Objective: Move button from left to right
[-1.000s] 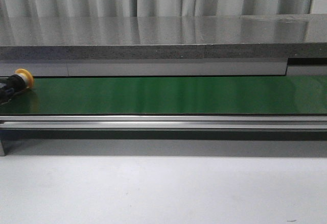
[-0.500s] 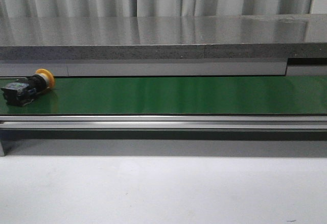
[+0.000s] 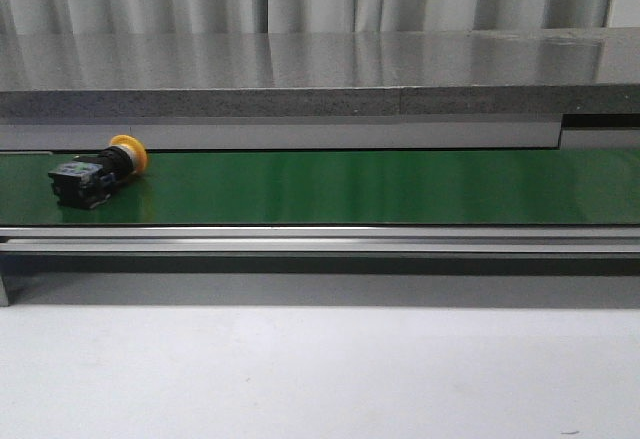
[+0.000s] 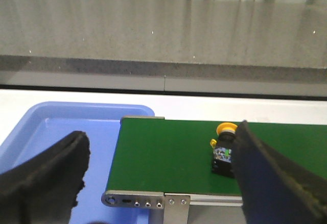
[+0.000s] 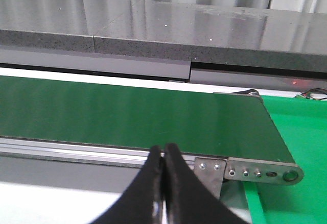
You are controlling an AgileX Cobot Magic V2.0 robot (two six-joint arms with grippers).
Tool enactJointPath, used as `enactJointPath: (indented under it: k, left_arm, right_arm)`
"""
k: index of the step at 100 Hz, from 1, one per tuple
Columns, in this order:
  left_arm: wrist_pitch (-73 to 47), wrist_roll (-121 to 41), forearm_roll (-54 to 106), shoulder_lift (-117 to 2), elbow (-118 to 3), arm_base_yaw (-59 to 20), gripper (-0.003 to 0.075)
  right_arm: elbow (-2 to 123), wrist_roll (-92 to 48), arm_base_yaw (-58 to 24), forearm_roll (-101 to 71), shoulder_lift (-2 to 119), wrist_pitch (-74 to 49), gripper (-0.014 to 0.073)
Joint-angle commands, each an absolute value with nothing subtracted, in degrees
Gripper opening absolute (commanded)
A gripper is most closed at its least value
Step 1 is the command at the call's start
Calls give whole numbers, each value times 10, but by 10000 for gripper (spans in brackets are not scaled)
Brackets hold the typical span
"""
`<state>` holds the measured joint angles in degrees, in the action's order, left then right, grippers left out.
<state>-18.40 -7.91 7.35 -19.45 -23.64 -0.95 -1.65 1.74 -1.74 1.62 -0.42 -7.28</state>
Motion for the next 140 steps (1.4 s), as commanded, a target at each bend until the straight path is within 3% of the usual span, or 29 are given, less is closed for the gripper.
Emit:
enactJointPath:
  k: [1, 43, 55, 69, 94, 140]
  left_arm:
    - [-114, -81, 81, -161, -228, -13, 540]
    - [-65, -81, 67, -146, -160, -13, 536]
    - [-62, -81, 67, -146, -160, -13, 496]
    - [-55, -81, 67, -146, -160, -13, 363]
    - [-53, -81, 67, -146, -160, -13, 2]
    - [-53, -81, 67, -146, -160, -13, 5]
  right_arm:
    - [-17, 16, -17, 22, -15, -30, -68]
    - [-17, 16, -17, 22, -15, -30, -68]
    - [-17, 16, -17, 22, -15, -30, -68]
    - [-17, 16, -17, 22, -15, -30, -68]
    - [-17, 16, -17, 22, -15, -30, -68]
    - [-17, 16, -16, 22, -15, 13, -68]
